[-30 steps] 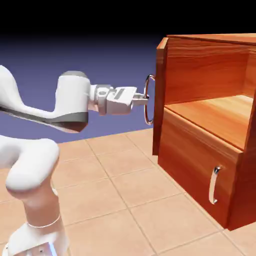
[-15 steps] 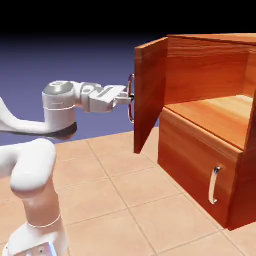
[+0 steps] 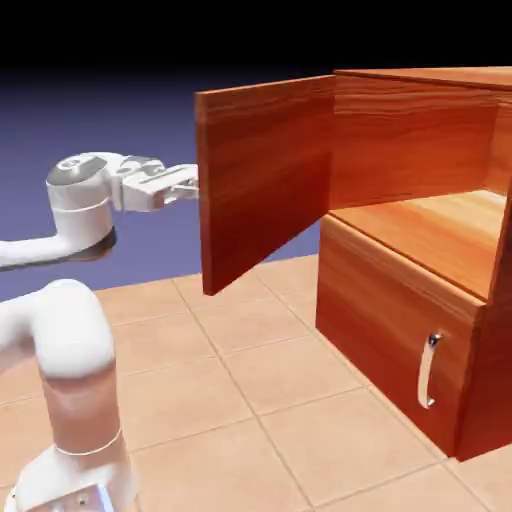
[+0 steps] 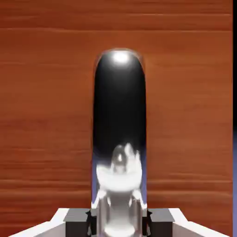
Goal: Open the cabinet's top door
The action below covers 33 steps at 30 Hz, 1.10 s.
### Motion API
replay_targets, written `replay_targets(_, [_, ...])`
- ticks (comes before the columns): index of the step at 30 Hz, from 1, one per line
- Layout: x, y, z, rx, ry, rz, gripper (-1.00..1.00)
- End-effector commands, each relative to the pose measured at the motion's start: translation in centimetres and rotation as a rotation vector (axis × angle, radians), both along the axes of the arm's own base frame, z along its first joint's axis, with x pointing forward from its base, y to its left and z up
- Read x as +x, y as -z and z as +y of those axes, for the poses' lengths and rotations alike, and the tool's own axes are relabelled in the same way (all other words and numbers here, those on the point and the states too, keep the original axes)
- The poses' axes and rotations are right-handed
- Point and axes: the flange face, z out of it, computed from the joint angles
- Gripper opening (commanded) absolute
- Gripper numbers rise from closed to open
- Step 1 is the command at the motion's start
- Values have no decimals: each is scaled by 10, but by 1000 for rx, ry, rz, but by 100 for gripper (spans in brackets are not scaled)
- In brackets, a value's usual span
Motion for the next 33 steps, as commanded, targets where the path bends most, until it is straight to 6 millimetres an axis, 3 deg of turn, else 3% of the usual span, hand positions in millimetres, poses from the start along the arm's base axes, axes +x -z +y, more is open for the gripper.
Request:
replay_targets(1, [-4, 0, 11, -1, 23, -1, -100])
replay_targets(15, [-29, 0, 152, -1, 314, -1, -100])
replay_targets(24, [-25, 0, 226, -1, 465, -1, -100])
replay_targets(33, [-14, 0, 288, 0, 592, -1, -100])
